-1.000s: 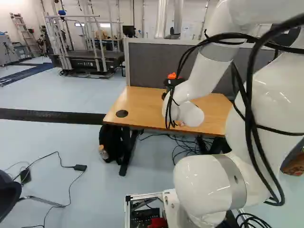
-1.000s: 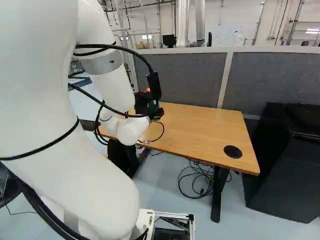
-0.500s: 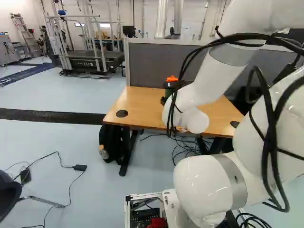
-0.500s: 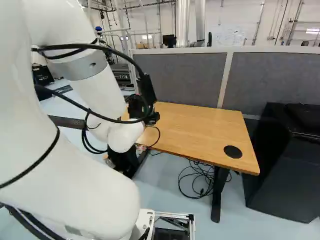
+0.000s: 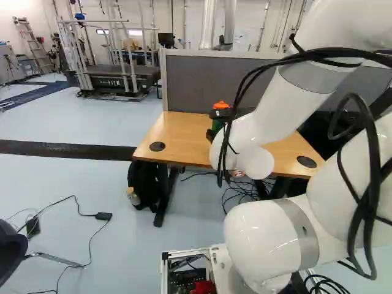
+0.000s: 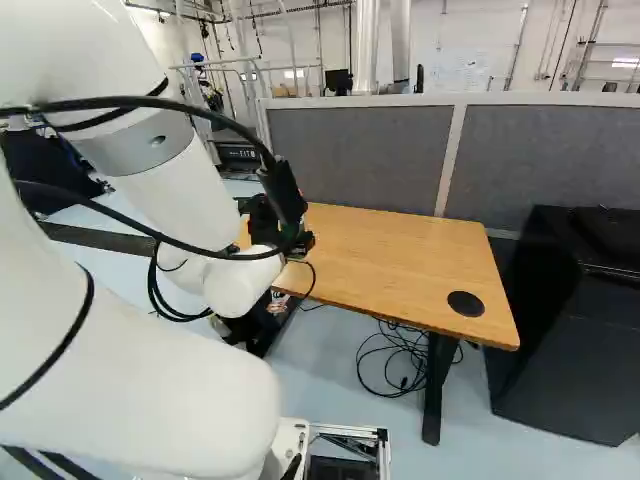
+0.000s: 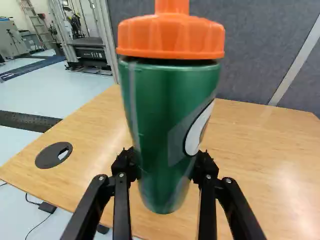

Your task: Pick up the green bottle from the table

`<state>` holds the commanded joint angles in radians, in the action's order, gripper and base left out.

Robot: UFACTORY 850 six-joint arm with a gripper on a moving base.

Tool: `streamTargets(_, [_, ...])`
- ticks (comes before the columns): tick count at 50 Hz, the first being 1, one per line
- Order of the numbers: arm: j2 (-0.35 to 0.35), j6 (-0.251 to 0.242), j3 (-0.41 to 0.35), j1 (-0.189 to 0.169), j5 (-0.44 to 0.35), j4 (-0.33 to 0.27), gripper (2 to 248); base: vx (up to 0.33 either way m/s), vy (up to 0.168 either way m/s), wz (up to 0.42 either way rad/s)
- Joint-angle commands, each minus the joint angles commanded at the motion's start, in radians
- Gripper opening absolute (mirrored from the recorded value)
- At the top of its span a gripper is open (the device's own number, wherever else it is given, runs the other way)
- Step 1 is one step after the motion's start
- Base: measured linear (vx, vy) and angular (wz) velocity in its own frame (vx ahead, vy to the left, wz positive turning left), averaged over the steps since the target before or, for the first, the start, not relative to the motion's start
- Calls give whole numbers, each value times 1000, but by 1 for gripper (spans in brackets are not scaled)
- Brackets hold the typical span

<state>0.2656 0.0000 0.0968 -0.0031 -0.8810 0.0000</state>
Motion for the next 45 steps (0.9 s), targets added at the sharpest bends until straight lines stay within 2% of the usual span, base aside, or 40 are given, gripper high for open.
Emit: streamTargets(45, [14, 0, -10, 3, 8, 0, 121, 0, 0, 0])
